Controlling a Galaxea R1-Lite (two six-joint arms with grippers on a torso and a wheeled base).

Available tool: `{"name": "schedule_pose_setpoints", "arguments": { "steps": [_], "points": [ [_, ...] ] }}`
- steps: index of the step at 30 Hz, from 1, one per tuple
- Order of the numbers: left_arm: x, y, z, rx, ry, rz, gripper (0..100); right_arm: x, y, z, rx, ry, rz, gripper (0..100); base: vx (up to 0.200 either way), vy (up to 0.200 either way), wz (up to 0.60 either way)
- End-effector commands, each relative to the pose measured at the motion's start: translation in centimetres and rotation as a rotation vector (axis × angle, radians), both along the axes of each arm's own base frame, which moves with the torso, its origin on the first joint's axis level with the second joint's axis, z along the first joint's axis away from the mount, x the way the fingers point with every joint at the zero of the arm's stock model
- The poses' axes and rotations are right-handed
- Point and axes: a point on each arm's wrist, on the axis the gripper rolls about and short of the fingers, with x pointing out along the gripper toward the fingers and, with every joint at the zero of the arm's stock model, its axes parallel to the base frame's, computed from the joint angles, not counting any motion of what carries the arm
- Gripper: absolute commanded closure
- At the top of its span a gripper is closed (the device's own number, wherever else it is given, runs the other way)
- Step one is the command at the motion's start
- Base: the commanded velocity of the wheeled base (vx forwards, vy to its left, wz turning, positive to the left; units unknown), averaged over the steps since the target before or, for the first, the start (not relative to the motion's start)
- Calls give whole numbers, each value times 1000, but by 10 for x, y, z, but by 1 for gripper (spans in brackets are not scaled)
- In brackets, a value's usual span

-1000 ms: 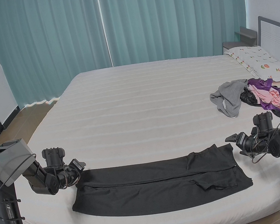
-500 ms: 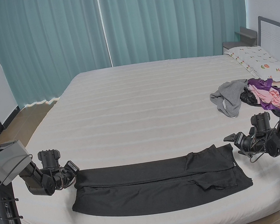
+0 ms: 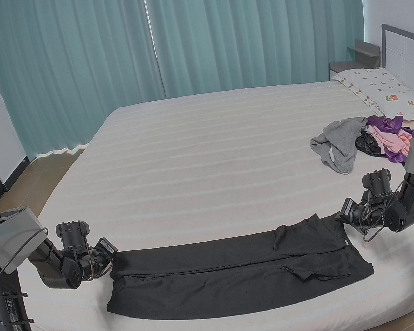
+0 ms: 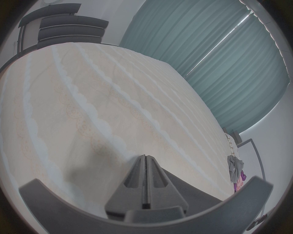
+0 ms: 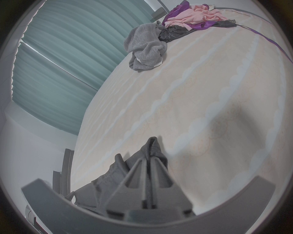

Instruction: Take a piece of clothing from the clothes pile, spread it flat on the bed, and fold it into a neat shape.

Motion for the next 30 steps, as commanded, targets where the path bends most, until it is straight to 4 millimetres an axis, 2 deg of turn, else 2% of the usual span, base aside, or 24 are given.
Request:
{"name": "schedule_pose_setpoints", "arguments": {
  "steps": [1, 11, 12, 13, 14, 16, 19, 23, 30],
  "points": [
    [0, -1, 0, 0, 3, -1, 100, 3, -3, -1, -1, 0, -11, 100, 0, 0, 0],
    [0, -1, 1, -12, 1, 6, 100, 3, -12, 1, 0, -2, -34, 100, 0, 0, 0],
    [0, -1, 1, -13, 1, 5, 100, 3, -12, 1, 0, -2, -34, 0, 0, 0, 0],
    [0, -1, 1, -14, -1, 6, 100, 2, -12, 2, 0, -2, -34, 0, 0, 0, 0],
    [-1, -1, 2, -14, -1, 6, 0, 2, -12, 3, 0, -5, -34, 0, 0, 0, 0],
    [-1, -1, 2, -14, 1, 6, 0, 2, -12, 5, 1, -9, -33, 0, 0, 0, 0],
    [-5, 0, 8, -15, -7, 10, 0, -7, -15, 21, 10, -30, -38, 0, 0, 0, 0],
    [-17, 6, 29, -52, -34, 46, 0, -26, -13, 42, 55, -31, -60, 0, 0, 0, 0],
    [-58, 7, 49, -146, -13, -8, 0, -69, 2, 50, 66, 7, -6, 0, 0, 0, 0]
  ]
}}
